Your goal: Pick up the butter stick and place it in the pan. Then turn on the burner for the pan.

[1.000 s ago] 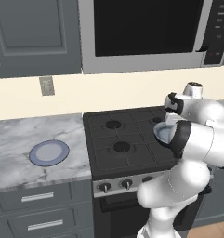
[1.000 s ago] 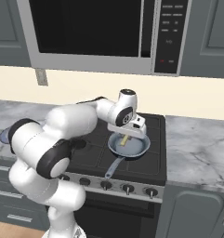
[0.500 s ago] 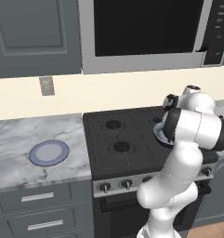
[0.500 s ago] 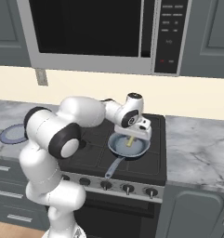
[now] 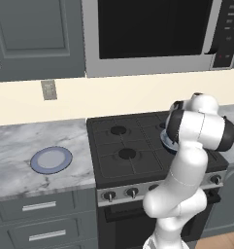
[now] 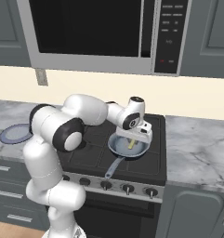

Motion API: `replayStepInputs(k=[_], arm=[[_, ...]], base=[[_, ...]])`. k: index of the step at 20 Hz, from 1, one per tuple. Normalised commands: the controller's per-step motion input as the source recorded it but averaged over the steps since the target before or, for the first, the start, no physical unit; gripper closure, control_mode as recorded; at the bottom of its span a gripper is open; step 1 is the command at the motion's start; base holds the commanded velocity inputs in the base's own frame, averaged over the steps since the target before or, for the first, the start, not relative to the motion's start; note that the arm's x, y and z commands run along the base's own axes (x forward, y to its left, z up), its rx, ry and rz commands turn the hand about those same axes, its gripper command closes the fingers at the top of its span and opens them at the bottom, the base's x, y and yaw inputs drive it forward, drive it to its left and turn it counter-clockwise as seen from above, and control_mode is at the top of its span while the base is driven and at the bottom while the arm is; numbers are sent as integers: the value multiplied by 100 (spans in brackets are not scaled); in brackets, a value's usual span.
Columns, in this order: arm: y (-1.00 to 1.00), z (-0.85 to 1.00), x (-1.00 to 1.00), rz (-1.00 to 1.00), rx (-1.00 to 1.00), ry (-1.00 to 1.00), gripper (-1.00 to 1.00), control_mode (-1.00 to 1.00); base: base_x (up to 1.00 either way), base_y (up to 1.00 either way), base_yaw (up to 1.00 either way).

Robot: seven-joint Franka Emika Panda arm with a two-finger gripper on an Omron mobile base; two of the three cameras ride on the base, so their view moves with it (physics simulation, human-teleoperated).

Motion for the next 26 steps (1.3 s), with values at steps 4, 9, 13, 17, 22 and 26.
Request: replayStepInputs(k=[4, 9, 13, 17, 22, 26], arm=[[1, -19, 0, 0, 0, 1, 100, -100], [1, -26, 0, 0, 0, 0, 100, -100], [0, -20, 3, 0, 0, 0, 100, -100], [0, -3, 0, 0, 0, 0, -100, -100], [0, 0, 0, 0, 0, 0, -100, -100], [0, 1, 0, 0, 0, -1, -100, -100]], base=[[0, 0, 0], [0, 0, 0], [0, 0, 0], [0, 0, 0], [0, 0, 0], [0, 0, 0]])
